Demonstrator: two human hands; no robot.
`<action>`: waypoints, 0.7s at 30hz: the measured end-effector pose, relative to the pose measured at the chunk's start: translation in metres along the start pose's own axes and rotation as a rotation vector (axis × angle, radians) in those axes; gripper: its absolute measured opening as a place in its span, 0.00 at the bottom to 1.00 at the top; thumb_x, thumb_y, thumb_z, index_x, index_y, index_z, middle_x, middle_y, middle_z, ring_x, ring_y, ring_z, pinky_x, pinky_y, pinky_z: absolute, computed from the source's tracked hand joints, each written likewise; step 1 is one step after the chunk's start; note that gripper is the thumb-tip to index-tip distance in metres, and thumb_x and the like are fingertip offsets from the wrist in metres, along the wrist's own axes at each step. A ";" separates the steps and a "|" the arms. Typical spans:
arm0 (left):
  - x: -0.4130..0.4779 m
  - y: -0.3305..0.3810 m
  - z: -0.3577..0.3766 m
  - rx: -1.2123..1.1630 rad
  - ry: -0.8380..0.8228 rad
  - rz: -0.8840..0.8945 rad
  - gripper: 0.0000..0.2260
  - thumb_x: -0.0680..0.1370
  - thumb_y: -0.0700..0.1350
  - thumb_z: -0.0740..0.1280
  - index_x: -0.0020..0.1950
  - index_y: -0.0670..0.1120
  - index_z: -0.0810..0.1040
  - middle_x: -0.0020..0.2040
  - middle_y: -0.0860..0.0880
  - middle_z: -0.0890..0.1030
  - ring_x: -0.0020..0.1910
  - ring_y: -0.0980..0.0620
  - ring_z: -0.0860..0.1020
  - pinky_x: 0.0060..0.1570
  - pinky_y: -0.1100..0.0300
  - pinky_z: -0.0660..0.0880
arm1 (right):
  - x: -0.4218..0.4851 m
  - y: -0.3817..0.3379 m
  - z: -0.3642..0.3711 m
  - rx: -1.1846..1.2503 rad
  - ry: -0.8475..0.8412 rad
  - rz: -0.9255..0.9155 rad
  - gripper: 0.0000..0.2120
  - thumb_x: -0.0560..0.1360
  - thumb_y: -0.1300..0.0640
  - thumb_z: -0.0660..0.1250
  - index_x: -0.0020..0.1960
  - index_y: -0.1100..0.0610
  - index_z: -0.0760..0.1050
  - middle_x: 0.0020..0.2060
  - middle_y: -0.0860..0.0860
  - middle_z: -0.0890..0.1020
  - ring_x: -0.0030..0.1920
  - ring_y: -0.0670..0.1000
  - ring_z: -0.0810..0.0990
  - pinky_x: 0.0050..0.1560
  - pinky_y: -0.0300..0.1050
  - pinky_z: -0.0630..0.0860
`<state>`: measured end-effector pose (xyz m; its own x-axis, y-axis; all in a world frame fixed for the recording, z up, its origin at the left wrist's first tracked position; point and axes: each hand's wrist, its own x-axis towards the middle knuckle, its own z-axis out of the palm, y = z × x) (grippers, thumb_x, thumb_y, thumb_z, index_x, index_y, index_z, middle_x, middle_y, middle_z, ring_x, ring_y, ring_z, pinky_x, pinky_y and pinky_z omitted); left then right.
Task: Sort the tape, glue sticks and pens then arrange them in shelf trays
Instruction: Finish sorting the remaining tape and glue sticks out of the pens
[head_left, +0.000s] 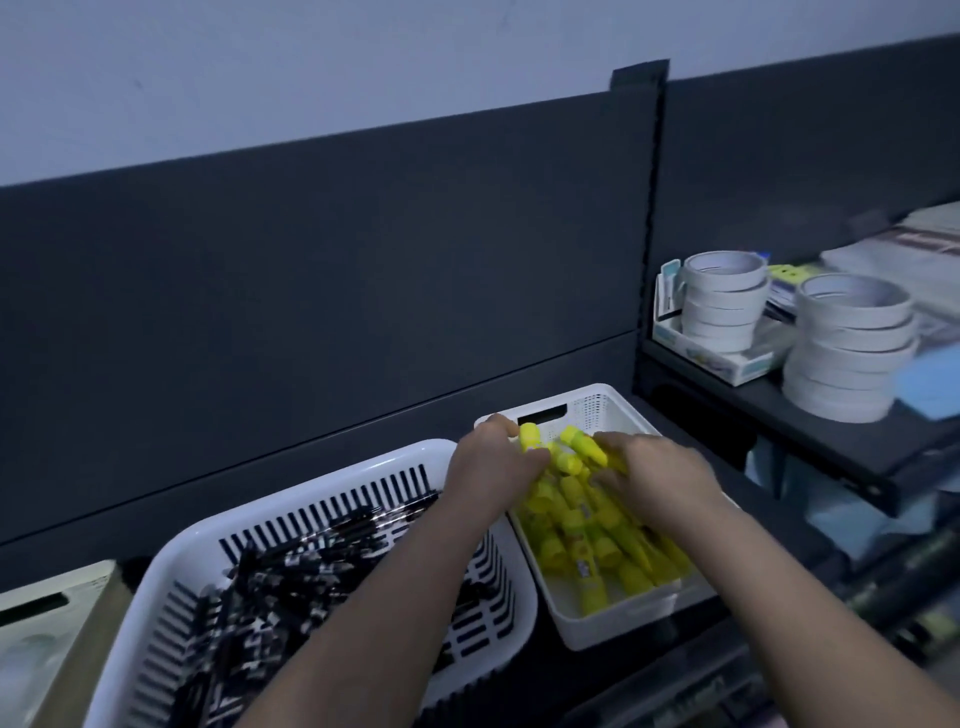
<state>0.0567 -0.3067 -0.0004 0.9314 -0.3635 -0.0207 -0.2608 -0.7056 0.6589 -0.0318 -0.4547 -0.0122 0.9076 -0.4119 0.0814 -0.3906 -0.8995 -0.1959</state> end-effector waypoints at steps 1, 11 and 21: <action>0.002 0.003 0.004 0.017 0.006 -0.008 0.18 0.72 0.54 0.70 0.58 0.49 0.74 0.54 0.50 0.77 0.53 0.46 0.77 0.50 0.57 0.75 | 0.000 0.004 0.002 0.023 0.012 -0.013 0.19 0.76 0.42 0.60 0.67 0.42 0.68 0.59 0.49 0.79 0.61 0.54 0.75 0.56 0.49 0.71; 0.003 0.001 0.002 0.115 0.031 0.078 0.09 0.75 0.43 0.62 0.40 0.43 0.81 0.42 0.49 0.82 0.42 0.47 0.78 0.44 0.51 0.78 | 0.000 -0.011 0.002 0.096 0.153 -0.181 0.16 0.78 0.46 0.57 0.65 0.43 0.72 0.59 0.46 0.78 0.61 0.51 0.73 0.56 0.48 0.68; -0.047 -0.069 -0.058 0.166 0.208 -0.121 0.06 0.76 0.47 0.64 0.41 0.55 0.78 0.47 0.54 0.82 0.50 0.51 0.78 0.52 0.56 0.76 | -0.015 -0.089 0.015 0.179 0.074 -0.497 0.15 0.78 0.45 0.59 0.63 0.45 0.73 0.58 0.46 0.78 0.61 0.51 0.74 0.55 0.47 0.71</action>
<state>0.0454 -0.2058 -0.0016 0.9859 -0.1497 0.0743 -0.1663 -0.8324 0.5286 -0.0079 -0.3661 -0.0111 0.9607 0.0427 0.2744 0.1222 -0.9523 -0.2797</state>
